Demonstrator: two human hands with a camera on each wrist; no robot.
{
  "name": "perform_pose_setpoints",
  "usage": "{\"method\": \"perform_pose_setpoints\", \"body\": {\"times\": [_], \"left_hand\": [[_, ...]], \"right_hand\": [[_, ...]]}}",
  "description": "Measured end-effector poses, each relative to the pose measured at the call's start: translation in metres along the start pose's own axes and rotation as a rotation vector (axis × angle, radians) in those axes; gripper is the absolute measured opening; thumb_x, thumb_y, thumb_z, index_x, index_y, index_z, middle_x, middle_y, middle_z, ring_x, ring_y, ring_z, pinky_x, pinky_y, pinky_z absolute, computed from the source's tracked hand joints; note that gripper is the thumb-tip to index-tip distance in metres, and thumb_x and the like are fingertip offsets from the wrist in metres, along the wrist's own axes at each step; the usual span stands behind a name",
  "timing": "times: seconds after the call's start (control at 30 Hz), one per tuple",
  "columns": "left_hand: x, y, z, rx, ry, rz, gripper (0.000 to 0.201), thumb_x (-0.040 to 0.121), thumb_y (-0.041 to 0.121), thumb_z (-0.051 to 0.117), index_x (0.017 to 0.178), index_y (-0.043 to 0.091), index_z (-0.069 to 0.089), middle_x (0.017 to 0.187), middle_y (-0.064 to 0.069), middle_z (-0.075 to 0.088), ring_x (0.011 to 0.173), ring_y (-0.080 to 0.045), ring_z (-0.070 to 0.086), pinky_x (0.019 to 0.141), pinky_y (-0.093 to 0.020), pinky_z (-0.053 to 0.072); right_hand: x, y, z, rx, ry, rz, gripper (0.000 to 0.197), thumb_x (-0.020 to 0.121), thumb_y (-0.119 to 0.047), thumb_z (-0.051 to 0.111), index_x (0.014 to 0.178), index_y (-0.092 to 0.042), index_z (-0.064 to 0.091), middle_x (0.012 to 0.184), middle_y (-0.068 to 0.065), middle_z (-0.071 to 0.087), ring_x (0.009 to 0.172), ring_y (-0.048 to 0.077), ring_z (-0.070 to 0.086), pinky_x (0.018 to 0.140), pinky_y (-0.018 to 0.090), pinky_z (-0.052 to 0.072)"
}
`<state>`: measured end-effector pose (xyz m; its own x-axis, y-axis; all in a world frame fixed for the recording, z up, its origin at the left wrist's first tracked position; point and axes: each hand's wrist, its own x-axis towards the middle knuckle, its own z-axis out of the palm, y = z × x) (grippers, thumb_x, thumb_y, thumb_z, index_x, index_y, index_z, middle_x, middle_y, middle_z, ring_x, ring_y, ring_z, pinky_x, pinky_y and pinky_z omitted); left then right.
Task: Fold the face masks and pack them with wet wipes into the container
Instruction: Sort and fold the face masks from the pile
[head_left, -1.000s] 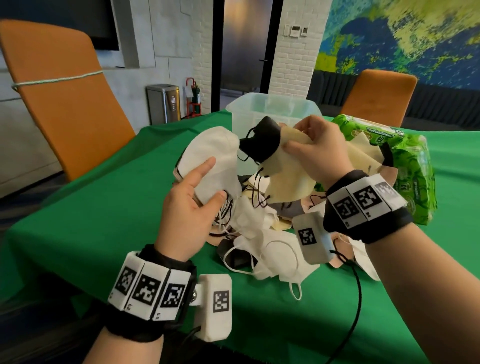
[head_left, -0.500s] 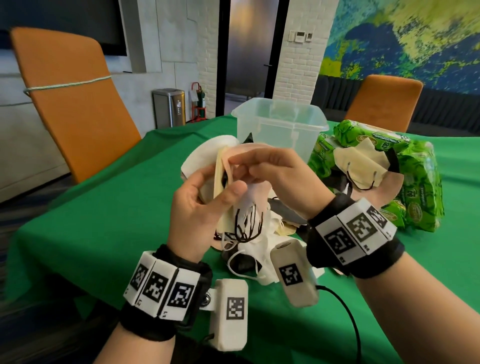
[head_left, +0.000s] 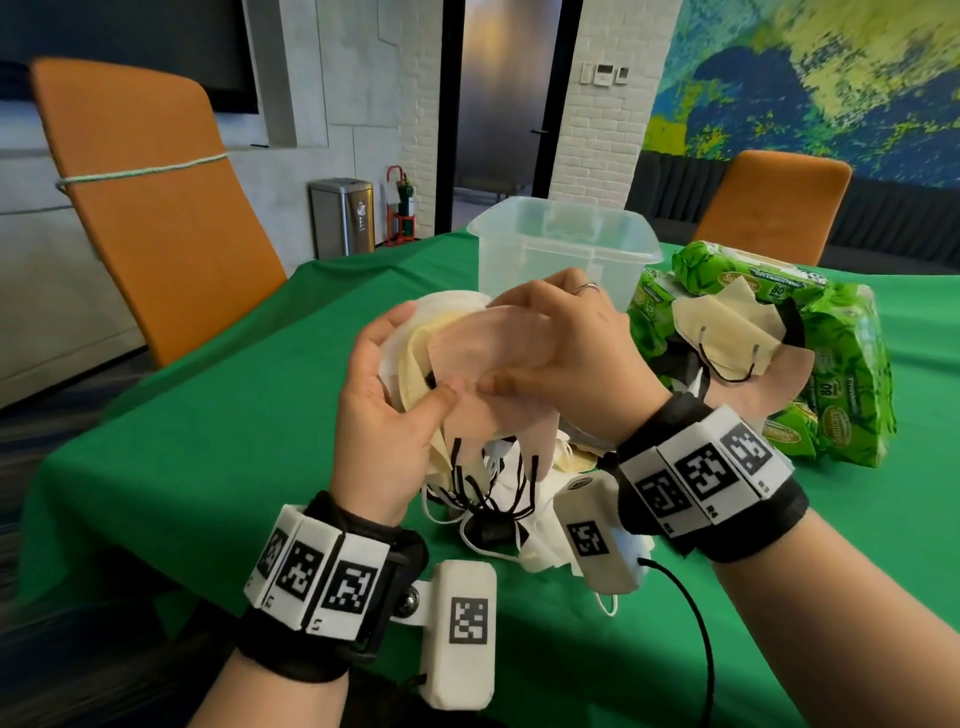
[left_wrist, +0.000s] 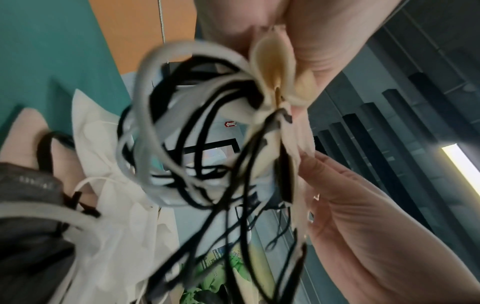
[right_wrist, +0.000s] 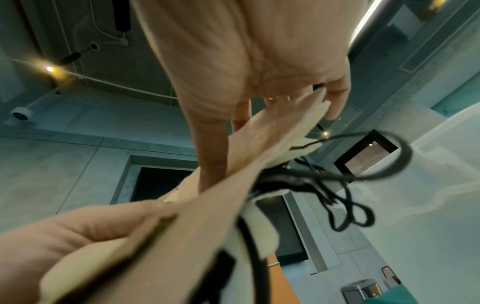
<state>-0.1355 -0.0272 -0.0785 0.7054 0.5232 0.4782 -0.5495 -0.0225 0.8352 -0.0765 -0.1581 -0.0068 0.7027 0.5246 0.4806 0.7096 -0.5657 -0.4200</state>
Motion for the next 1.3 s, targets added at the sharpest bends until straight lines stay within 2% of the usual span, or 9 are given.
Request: {"method": "perform_pose_setpoints", "body": {"times": [0.07, 0.17, 0.37, 0.53, 0.63, 0.77, 0.9, 1.1, 1.3], "left_hand": [[-0.001, 0.001, 0.000, -0.026, -0.014, 0.015, 0.071, 0.074, -0.014, 0.065, 0.118, 0.039, 0.047, 0.123, -0.005, 0.058, 0.105, -0.012, 0.061, 0.090, -0.026, 0.050], [-0.001, 0.001, -0.001, -0.029, -0.027, 0.023, 0.066, 0.075, -0.014, 0.065, 0.112, 0.039, 0.055, 0.115, -0.003, 0.062, 0.101, -0.012, 0.061, 0.090, -0.030, 0.050], [-0.002, 0.002, -0.003, -0.009, -0.012, -0.016, 0.046, 0.079, -0.011, 0.063, 0.097, 0.031, 0.067, 0.110, -0.002, 0.068, 0.110, -0.018, 0.062, 0.097, -0.036, 0.048], [-0.004, 0.005, -0.006, -0.006, -0.045, -0.048, 0.041, 0.079, -0.012, 0.061, 0.092, 0.026, 0.069, 0.097, 0.009, 0.072, 0.099, -0.009, 0.065, 0.084, -0.023, 0.051], [-0.004, -0.001, -0.011, 0.046, -0.058, -0.100, 0.040, 0.083, -0.007, 0.061, 0.083, 0.030, 0.076, 0.081, 0.008, 0.074, 0.081, -0.020, 0.059, 0.082, -0.034, 0.045], [-0.004, -0.001, -0.011, 0.082, -0.053, -0.121, 0.038, 0.086, -0.003, 0.058, 0.087, 0.031, 0.075, 0.085, 0.004, 0.073, 0.083, -0.018, 0.062, 0.087, -0.035, 0.048], [0.000, 0.002, -0.014, -0.006, 0.023, -0.151, 0.035, 0.085, -0.004, 0.057, 0.085, 0.026, 0.075, 0.095, 0.002, 0.074, 0.100, -0.017, 0.065, 0.098, -0.037, 0.046], [0.003, 0.004, -0.021, -0.013, 0.105, -0.121, 0.032, 0.068, -0.001, 0.073, 0.086, 0.026, 0.070, 0.084, 0.015, 0.073, 0.104, -0.011, 0.064, 0.098, -0.041, 0.048], [0.002, 0.004, -0.018, 0.017, 0.116, -0.108, 0.034, 0.070, -0.004, 0.072, 0.086, 0.026, 0.069, 0.079, 0.021, 0.071, 0.103, -0.005, 0.063, 0.098, -0.036, 0.048]], "right_hand": [[-0.001, 0.001, 0.002, 0.027, 0.071, -0.043, 0.049, 0.061, -0.033, 0.083, 0.106, -0.030, 0.065, 0.101, 0.000, 0.043, 0.102, 0.025, 0.044, 0.091, 0.044, 0.035], [-0.001, 0.005, 0.008, 0.052, 0.199, -0.173, 0.035, 0.059, -0.029, 0.079, 0.093, -0.027, 0.072, 0.094, -0.001, 0.041, 0.091, 0.029, 0.047, 0.079, 0.049, 0.042], [0.000, 0.010, 0.012, -0.022, 0.372, -0.342, 0.007, 0.055, -0.024, 0.077, 0.058, -0.022, 0.070, 0.082, -0.006, 0.044, 0.075, 0.021, 0.041, 0.067, 0.030, 0.026], [-0.004, 0.014, 0.010, 0.161, 0.141, -0.298, 0.016, 0.062, -0.003, 0.071, 0.062, -0.017, 0.065, 0.071, -0.004, 0.061, 0.069, 0.024, 0.053, 0.065, 0.038, 0.046], [-0.006, 0.018, 0.006, 0.274, 0.003, -0.202, 0.027, 0.071, -0.004, 0.075, 0.067, -0.023, 0.057, 0.079, -0.006, 0.069, 0.083, 0.012, 0.065, 0.080, 0.035, 0.052], [-0.007, 0.021, 0.003, 0.323, -0.063, -0.219, 0.035, 0.074, -0.003, 0.073, 0.065, -0.029, 0.051, 0.082, -0.004, 0.071, 0.085, 0.004, 0.066, 0.081, 0.022, 0.051], [-0.006, 0.027, -0.008, 0.396, -0.096, -0.142, 0.022, 0.073, -0.002, 0.074, 0.067, -0.017, 0.059, 0.075, 0.002, 0.069, 0.074, 0.014, 0.066, 0.075, 0.026, 0.054], [-0.004, 0.042, -0.026, 0.350, -0.192, -0.038, 0.019, 0.067, -0.006, 0.078, 0.066, -0.022, 0.067, 0.064, -0.008, 0.068, 0.064, 0.002, 0.059, 0.069, 0.024, 0.050], [0.000, 0.039, -0.026, 0.276, -0.185, -0.139, 0.017, 0.067, -0.008, 0.078, 0.073, -0.023, 0.072, 0.101, -0.003, 0.055, 0.087, 0.007, 0.055, 0.084, 0.018, 0.043]]}}
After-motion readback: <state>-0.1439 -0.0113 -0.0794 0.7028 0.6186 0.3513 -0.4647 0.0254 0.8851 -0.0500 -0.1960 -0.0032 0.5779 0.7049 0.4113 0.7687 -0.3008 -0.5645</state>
